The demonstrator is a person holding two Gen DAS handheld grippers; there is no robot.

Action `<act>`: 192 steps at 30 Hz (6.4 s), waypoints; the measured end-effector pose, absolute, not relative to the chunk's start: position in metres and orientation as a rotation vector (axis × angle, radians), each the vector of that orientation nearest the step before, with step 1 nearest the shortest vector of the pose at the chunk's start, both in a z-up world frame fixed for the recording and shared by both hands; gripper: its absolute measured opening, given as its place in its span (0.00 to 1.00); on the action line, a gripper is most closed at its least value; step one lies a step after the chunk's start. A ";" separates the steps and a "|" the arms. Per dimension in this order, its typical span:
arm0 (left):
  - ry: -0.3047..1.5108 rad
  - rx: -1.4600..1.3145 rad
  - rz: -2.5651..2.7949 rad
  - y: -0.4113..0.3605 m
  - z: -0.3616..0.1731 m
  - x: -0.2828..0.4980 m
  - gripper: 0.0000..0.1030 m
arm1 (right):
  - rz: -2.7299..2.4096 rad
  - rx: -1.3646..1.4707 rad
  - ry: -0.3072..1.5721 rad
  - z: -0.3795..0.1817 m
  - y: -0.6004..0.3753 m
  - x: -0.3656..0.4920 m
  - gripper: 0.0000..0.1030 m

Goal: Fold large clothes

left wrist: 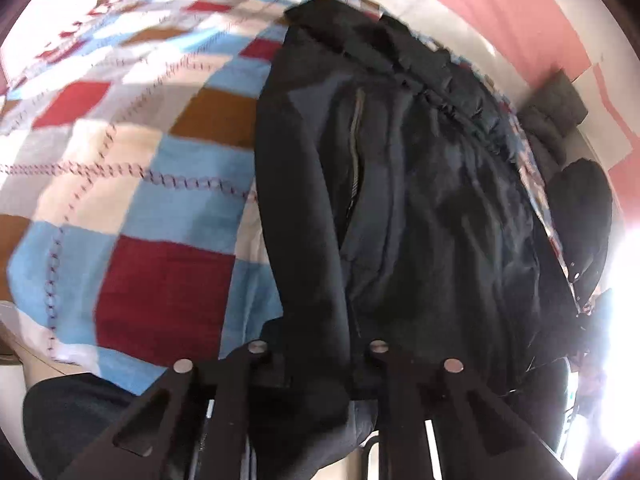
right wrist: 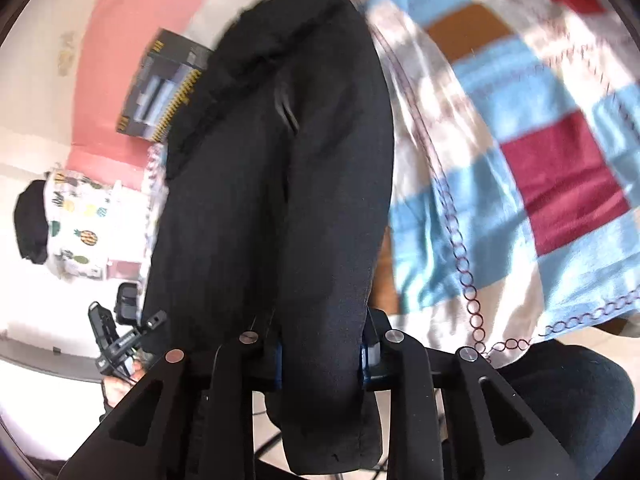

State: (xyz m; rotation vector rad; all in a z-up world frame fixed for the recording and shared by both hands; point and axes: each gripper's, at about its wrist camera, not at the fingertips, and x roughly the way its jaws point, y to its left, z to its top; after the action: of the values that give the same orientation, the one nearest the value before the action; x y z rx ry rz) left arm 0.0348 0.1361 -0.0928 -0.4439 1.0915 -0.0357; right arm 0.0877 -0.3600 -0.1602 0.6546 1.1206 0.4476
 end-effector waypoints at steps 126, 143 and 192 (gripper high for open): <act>0.863 -0.385 0.113 0.201 -0.043 0.449 0.48 | 0.100 0.356 0.890 -0.072 -0.331 0.461 0.43; 0.780 -0.139 -0.157 0.048 -0.066 0.336 0.60 | 0.200 0.114 0.791 -0.095 -0.256 0.331 0.46; 0.858 -0.293 0.174 0.188 -0.072 0.239 0.53 | 0.105 0.230 0.924 -0.093 -0.318 0.265 0.57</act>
State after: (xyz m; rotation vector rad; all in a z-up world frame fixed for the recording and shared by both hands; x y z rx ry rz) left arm 0.2391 0.1875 -0.0716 -0.2926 0.8576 0.1741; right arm 0.2654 -0.3181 -0.0928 0.2305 0.9239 0.1054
